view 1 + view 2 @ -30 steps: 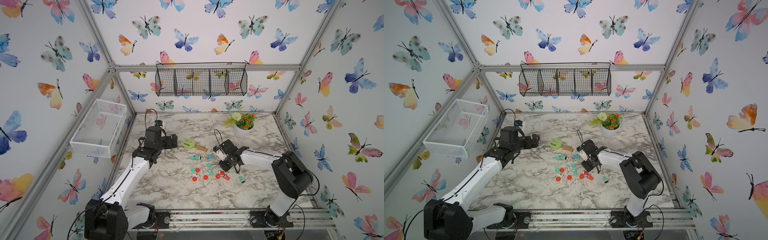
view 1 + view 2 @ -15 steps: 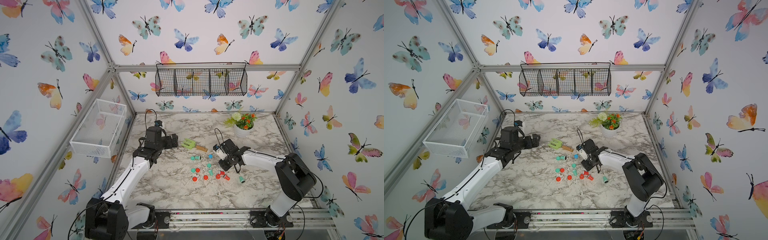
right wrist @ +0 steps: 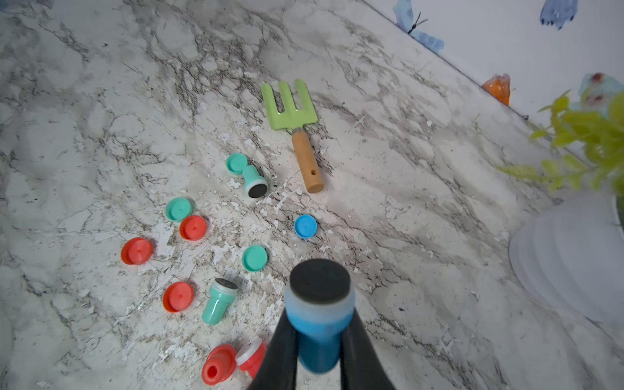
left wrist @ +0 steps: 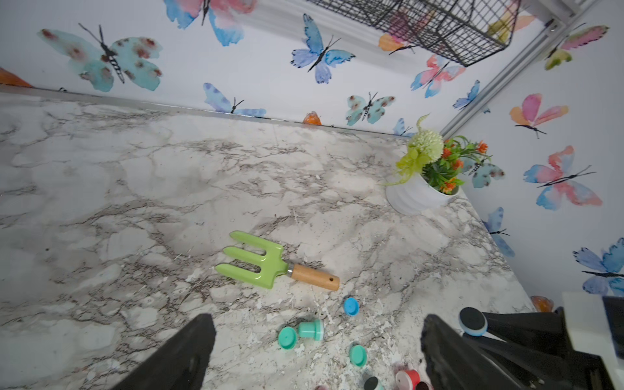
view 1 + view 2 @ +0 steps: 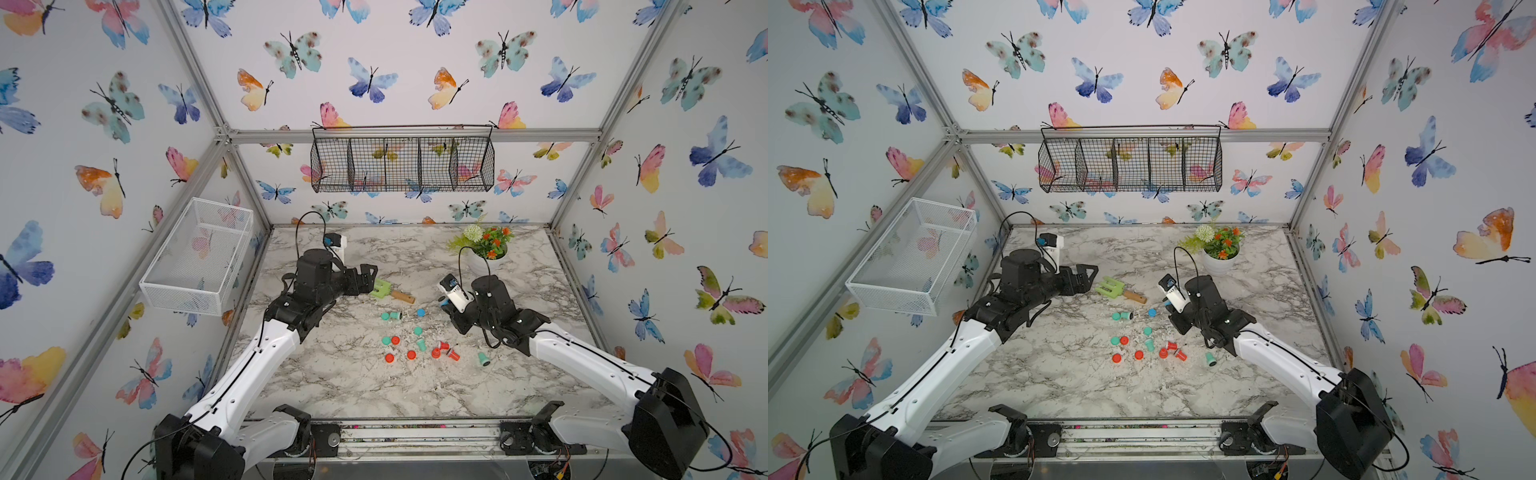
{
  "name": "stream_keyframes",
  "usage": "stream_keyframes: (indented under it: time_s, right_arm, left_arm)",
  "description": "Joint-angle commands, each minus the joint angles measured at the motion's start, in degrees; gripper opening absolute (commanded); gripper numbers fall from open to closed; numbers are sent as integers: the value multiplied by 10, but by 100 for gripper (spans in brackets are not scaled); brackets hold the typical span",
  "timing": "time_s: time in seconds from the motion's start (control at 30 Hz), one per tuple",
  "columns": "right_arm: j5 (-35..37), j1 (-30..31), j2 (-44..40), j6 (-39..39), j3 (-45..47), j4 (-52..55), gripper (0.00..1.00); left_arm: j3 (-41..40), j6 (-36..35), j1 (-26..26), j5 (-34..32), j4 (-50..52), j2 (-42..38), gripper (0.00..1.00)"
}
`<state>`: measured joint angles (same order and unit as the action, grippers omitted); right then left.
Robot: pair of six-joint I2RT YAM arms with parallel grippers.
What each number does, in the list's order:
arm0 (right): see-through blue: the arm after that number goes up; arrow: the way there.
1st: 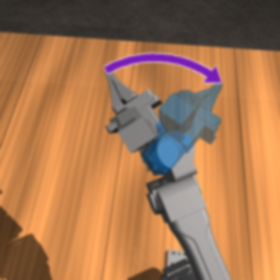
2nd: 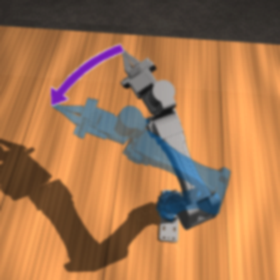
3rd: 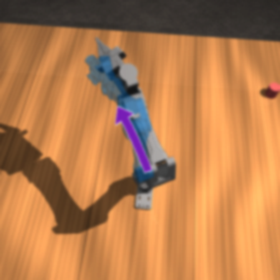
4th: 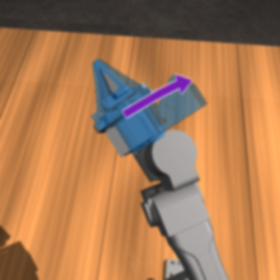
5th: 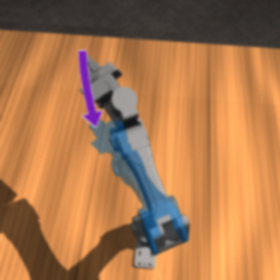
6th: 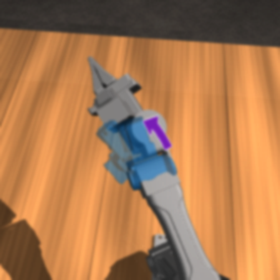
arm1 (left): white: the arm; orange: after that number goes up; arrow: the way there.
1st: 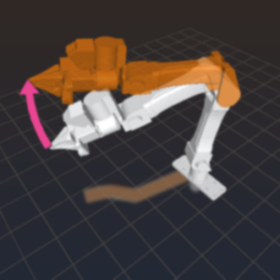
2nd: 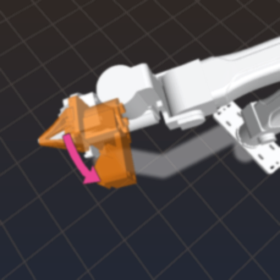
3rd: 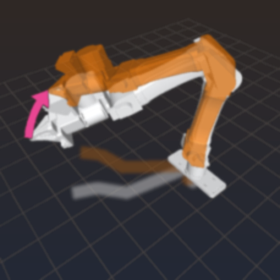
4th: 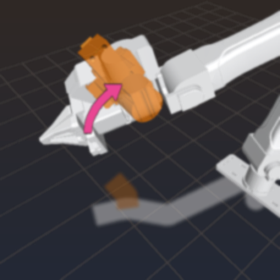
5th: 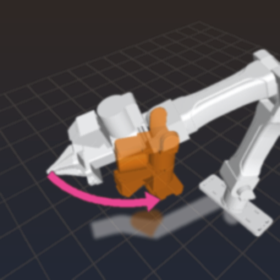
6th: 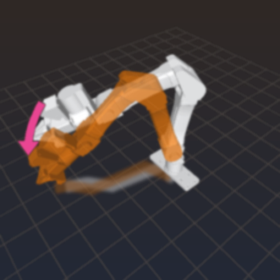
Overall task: Close the stamp cap
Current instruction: Pick up the stamp from the center of the board.
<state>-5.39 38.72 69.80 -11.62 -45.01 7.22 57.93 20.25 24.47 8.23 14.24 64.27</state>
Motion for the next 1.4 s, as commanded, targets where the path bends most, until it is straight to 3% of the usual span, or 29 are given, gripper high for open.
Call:
stream_keyframes:
  time_s: [0.0,0.27,0.4,0.6,1.13,1.37]
  right_arm:
    - [-40,4,-16,-38,11,-42,8]
    - [-109,4,-21,-82,9,-43,2]
    - [-134,4,-45,-109,23,-64,2]
    - [-146,4,-98,-149,59,-113,2]
    - [-157,4,-103,-138,47,-118,2]
    - [-150,4,-102,-136,39,-117,2]
  left_arm:
    - [33,30,35,8,26,-3,97]
    - [97,56,100,39,50,28,94]
    - [105,77,109,61,50,33,92]
    - [117,105,130,97,52,50,78]
    - [150,127,233,70,54,137,55]
    - [154,124,241,50,71,152,46]
